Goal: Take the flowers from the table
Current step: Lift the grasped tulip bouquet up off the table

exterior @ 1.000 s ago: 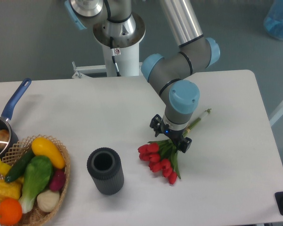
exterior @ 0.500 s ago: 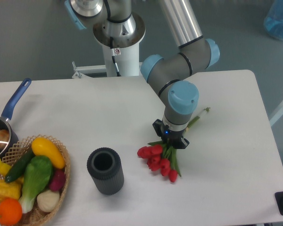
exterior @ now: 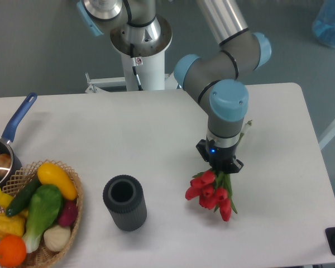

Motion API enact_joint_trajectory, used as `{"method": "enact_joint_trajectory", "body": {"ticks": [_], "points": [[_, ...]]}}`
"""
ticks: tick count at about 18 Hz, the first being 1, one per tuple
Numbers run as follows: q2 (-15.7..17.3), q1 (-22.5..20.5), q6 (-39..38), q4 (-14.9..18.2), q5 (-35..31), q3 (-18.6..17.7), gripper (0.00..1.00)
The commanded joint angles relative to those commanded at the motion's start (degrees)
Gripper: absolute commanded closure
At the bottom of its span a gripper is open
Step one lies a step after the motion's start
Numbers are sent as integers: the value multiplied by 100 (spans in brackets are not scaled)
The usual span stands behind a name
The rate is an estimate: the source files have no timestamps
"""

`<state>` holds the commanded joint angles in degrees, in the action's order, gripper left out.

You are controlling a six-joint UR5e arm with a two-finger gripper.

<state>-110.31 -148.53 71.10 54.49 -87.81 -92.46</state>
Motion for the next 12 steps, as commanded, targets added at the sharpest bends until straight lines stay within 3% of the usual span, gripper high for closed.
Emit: {"method": "enact_joint_trajectory", "body": {"ticks": [4, 8, 12], "points": [[194, 9, -35, 183, -61, 351, 100], [185, -62, 26, 1158, -79, 1000, 100], [133, -79, 70, 1204, -44, 1239, 100]]}}
